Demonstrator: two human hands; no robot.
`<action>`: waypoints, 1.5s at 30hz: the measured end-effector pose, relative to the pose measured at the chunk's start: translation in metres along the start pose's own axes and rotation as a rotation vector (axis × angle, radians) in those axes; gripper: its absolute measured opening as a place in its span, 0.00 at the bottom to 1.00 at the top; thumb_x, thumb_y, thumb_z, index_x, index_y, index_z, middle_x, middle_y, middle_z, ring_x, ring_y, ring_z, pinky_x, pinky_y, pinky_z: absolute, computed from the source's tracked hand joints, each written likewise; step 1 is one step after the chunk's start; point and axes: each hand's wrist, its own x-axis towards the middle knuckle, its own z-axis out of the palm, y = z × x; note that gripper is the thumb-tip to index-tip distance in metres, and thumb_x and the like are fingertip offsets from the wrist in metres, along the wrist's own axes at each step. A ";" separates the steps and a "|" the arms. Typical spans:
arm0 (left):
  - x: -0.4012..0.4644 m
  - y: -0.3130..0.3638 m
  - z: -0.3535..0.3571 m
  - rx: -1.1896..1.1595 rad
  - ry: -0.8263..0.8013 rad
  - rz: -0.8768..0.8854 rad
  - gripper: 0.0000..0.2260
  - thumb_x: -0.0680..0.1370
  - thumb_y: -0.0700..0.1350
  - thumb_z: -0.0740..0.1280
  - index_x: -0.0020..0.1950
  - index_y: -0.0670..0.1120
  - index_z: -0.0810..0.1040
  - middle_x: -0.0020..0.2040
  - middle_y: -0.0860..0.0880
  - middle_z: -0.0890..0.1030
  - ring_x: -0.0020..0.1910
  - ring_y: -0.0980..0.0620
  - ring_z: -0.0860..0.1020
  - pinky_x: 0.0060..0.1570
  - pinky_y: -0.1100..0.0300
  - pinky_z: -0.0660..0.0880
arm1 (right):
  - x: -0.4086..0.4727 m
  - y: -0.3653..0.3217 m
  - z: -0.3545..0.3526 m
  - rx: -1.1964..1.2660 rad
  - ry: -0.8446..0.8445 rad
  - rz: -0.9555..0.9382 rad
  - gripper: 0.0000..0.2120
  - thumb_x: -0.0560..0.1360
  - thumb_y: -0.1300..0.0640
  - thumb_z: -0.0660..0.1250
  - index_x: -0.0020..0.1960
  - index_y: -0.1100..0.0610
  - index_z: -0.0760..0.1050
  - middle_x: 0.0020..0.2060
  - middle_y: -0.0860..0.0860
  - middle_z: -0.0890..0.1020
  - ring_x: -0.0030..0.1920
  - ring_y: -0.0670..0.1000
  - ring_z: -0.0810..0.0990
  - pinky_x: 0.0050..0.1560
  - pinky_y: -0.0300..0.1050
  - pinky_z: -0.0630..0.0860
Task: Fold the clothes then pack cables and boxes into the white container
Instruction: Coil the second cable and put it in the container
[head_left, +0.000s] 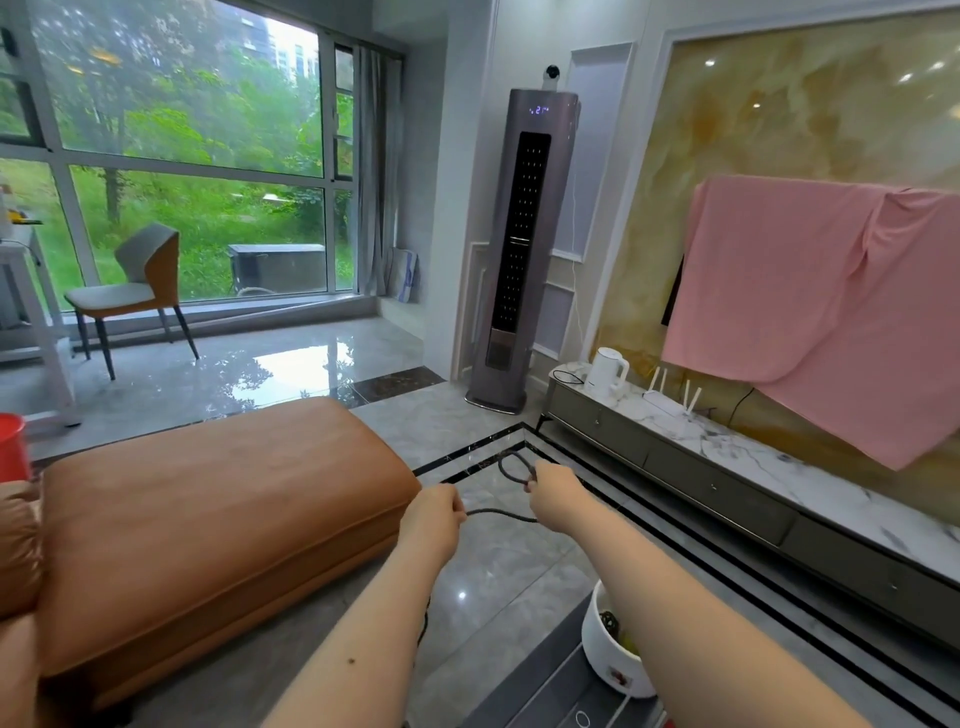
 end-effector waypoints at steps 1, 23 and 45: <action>0.002 0.003 -0.003 -0.028 0.005 0.004 0.05 0.78 0.38 0.61 0.47 0.43 0.77 0.46 0.43 0.80 0.42 0.49 0.75 0.48 0.53 0.77 | 0.000 0.000 0.002 -0.036 -0.054 0.019 0.14 0.79 0.63 0.55 0.62 0.65 0.71 0.60 0.60 0.77 0.60 0.59 0.76 0.54 0.47 0.74; 0.018 0.034 -0.021 -0.522 -0.026 -0.132 0.08 0.76 0.38 0.68 0.37 0.46 0.75 0.34 0.47 0.78 0.31 0.54 0.77 0.40 0.58 0.79 | -0.016 -0.015 0.035 0.767 -0.099 0.122 0.14 0.81 0.61 0.50 0.61 0.61 0.70 0.43 0.50 0.73 0.36 0.43 0.68 0.34 0.36 0.64; -0.007 0.013 -0.021 -0.351 -0.348 -0.191 0.10 0.78 0.33 0.60 0.57 0.40 0.77 0.46 0.41 0.79 0.40 0.48 0.77 0.40 0.59 0.77 | -0.018 -0.019 0.018 0.968 -0.090 -0.023 0.14 0.82 0.62 0.51 0.39 0.56 0.67 0.35 0.51 0.76 0.34 0.47 0.77 0.31 0.30 0.73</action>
